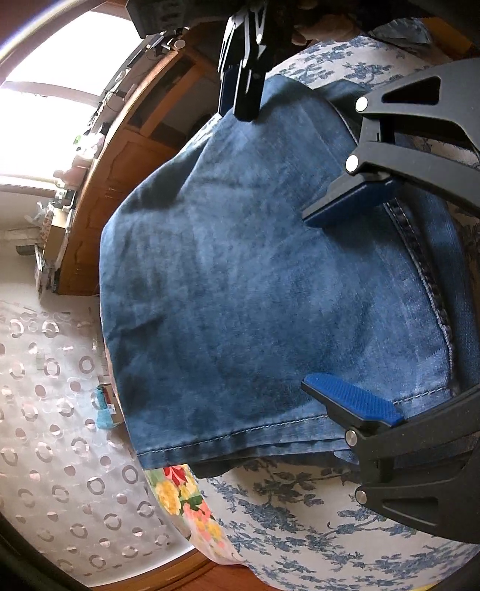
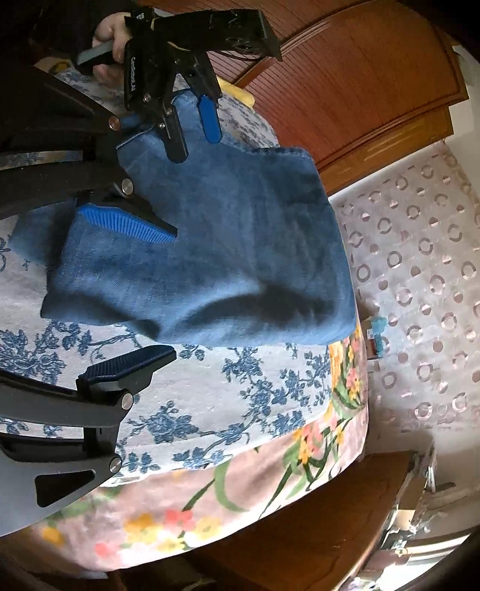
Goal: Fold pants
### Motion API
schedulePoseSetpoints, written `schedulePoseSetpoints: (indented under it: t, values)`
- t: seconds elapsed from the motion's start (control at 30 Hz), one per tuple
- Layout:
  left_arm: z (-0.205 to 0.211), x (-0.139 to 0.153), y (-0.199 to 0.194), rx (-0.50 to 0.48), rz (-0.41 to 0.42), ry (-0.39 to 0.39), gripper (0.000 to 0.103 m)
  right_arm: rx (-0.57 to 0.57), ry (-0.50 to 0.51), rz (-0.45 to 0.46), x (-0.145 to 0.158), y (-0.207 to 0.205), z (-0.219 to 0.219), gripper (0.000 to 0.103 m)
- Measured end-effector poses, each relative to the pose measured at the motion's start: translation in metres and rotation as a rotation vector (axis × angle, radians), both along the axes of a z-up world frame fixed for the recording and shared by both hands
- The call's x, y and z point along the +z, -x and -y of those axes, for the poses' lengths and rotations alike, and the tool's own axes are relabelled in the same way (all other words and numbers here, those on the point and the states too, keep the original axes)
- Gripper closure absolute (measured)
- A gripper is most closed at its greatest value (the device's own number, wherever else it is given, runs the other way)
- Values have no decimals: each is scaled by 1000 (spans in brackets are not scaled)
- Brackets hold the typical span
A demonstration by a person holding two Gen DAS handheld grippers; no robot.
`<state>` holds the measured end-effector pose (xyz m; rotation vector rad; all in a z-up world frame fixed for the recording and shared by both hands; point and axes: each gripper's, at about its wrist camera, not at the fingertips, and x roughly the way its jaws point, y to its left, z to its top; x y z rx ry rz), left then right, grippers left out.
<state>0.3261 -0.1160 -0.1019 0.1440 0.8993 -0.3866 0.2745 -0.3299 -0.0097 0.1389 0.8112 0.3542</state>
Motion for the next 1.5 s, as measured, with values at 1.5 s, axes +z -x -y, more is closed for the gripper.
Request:
schedulePoseSetpoints:
  t: [1.5]
  values:
    - [-5, -21, 32, -34, 42, -2, 18, -36, -164, 48, -1, 22, -2, 78]
